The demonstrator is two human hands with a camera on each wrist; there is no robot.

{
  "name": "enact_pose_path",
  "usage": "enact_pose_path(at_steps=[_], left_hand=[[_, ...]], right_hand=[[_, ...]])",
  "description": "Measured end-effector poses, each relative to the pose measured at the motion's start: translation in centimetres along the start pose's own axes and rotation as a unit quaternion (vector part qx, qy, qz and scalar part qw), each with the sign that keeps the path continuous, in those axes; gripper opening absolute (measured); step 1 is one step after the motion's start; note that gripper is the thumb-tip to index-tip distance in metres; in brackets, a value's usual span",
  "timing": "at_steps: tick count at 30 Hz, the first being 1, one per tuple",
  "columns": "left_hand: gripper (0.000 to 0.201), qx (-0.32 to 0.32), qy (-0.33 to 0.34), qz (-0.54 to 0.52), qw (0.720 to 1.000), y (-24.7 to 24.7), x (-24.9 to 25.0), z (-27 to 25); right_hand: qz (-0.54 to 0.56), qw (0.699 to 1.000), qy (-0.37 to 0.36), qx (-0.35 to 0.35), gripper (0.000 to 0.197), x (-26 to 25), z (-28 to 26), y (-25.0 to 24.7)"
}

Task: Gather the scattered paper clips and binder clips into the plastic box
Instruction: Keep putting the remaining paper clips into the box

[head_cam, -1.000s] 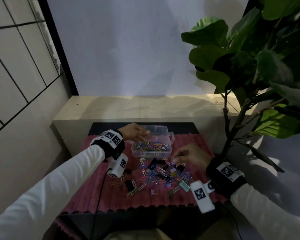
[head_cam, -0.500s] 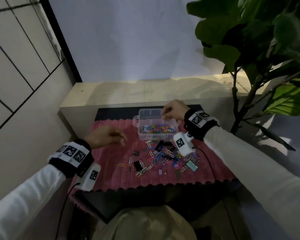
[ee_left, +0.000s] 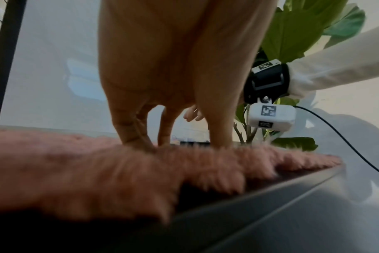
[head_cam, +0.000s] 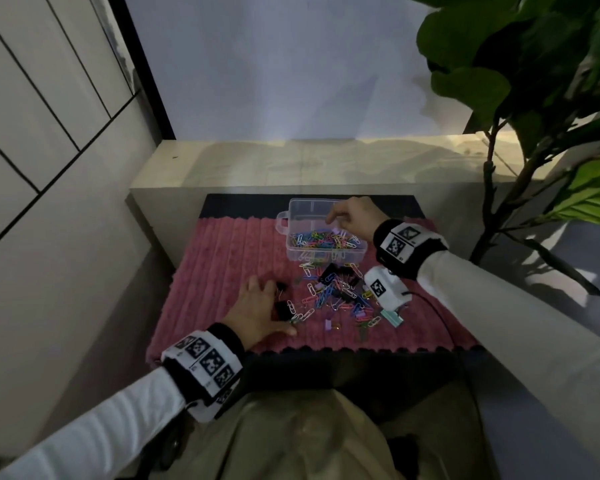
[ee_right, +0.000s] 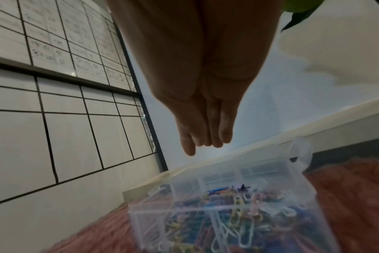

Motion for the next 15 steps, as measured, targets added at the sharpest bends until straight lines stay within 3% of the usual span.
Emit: enact_pose_path(at_steps=[6, 10, 12, 15], left_hand=[[0.039, 0.026, 0.01, -0.03, 0.999, -1.9, -0.2, 0.3], [0.014, 0.04, 0.05, -0.052, 0.997, -3.1, -0.5, 0.5], [0.01, 0.035, 0.061, -0.073, 0.995, -3.4, -0.7, 0.4], [0.009, 0.035, 0.066, -0.102, 0.992, -4.1, -1.1, 0.3]], right_hand=[[0.011, 1.0, -0.029, -0.002, 0.021, -1.1, -1.5, 0.8], [-0.005, 0.99, -0.101, -0.101, 0.017, -4.9, -4.3, 3.3], [-0.039, 0.977, -0.132, -0.163, 0.018, -5.9, -5.5, 5.2], [-0.093, 0.966, -0.139, -0.197, 0.024, -6.1, -6.1, 7.2]])
Point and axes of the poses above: each hand's wrist, its own z-axis towards the middle knuckle, its own y-axis out of the palm, x = y × z, the point moved 8 cm from there along z, towards the middle knuckle, and after that the axes turned 1 degree about z, right-handed, at the moved point
